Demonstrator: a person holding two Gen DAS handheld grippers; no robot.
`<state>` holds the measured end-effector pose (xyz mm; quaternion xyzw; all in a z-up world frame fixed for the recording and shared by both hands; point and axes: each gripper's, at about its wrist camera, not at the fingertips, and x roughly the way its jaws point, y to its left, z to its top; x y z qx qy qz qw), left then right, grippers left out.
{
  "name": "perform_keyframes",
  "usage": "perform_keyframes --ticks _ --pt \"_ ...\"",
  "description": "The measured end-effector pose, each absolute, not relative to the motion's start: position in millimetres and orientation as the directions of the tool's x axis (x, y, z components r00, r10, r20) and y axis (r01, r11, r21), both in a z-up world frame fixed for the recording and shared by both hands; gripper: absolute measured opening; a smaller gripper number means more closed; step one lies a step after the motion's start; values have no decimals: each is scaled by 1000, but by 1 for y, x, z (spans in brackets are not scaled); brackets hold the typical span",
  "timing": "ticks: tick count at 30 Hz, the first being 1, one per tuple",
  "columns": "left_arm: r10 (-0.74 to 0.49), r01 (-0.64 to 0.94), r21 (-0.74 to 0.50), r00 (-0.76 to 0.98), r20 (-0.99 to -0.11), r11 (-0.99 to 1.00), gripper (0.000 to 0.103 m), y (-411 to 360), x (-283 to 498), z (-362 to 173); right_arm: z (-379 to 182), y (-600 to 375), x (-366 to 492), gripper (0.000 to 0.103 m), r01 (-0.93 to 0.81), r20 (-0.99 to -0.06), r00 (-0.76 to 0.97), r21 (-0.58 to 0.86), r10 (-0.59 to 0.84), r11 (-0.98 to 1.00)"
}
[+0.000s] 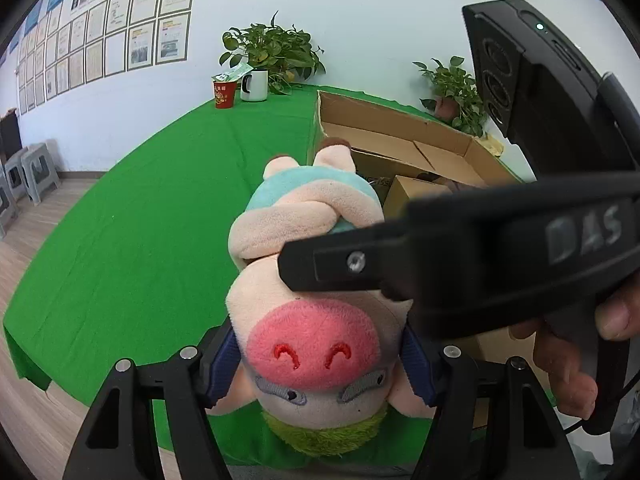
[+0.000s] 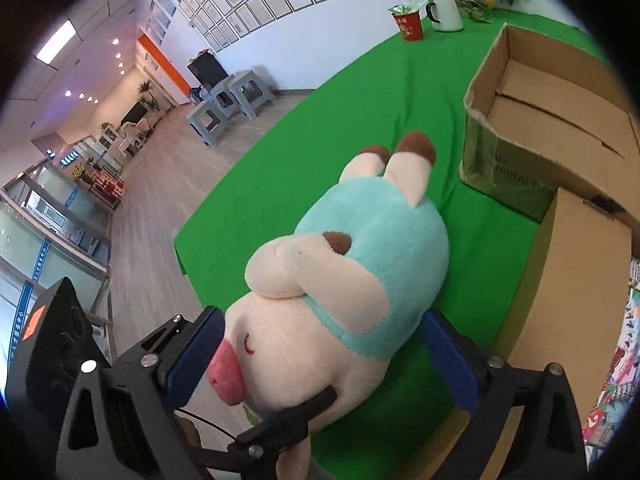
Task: Organize objects
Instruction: 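Lift the plush pig with the left gripper toward the open box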
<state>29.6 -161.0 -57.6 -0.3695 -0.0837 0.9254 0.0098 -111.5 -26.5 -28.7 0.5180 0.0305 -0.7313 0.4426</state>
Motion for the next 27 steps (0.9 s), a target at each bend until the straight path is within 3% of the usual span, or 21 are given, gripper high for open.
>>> perform_keyframes --ticks 15,27 --pt "19 30 -68 -784 -620 -997 61 -121 26 -31 -15 7 -107 69 726 -702 -151 399 -695 -561" --pt "46 -68 34 -895 -445 -997 60 -74 -43 62 71 30 -140 62 754 -545 -391 273 -742 -598"
